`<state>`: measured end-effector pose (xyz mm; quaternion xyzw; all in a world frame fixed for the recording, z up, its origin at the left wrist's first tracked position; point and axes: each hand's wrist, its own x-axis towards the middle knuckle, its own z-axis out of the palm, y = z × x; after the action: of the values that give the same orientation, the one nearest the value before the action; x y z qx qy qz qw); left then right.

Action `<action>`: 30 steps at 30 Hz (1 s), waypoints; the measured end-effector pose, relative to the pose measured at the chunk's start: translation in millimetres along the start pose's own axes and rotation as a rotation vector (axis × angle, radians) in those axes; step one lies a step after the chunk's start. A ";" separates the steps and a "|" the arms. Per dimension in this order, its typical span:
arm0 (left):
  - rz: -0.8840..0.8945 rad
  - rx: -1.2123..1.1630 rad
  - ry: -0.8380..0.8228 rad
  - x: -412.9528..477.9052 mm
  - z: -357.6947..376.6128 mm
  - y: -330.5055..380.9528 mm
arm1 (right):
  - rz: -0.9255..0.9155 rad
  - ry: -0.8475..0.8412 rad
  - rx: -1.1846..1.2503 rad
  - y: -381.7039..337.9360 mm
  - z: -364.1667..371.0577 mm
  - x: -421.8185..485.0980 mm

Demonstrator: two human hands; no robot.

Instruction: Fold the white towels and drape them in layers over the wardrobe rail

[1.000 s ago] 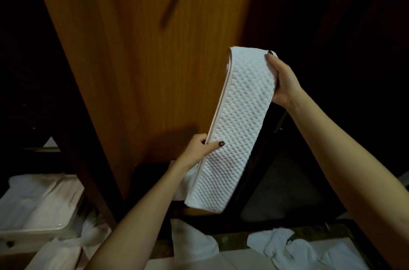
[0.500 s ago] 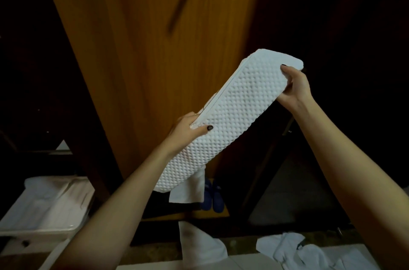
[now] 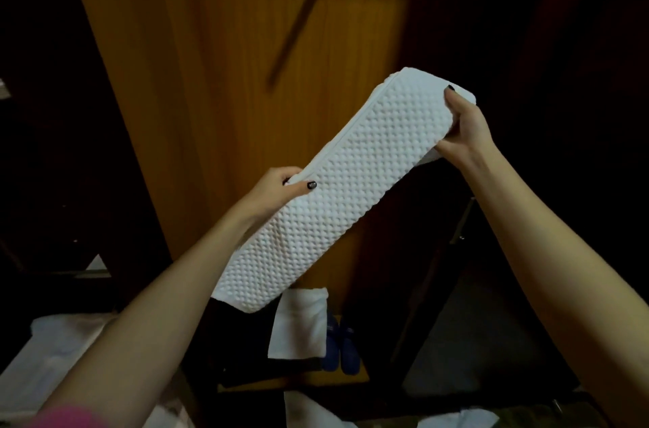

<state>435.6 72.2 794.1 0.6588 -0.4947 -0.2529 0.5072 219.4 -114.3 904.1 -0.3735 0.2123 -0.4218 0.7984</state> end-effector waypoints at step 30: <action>0.306 -0.175 0.300 270.6 -216.0 255.7 | -0.173 -0.300 0.317 -138.7 182.6 218.0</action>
<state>618.4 -82.3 1151.8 0.5598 -0.4839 -0.1142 0.6628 388.2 -270.2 1121.7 -0.3187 -0.0107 -0.4566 0.8306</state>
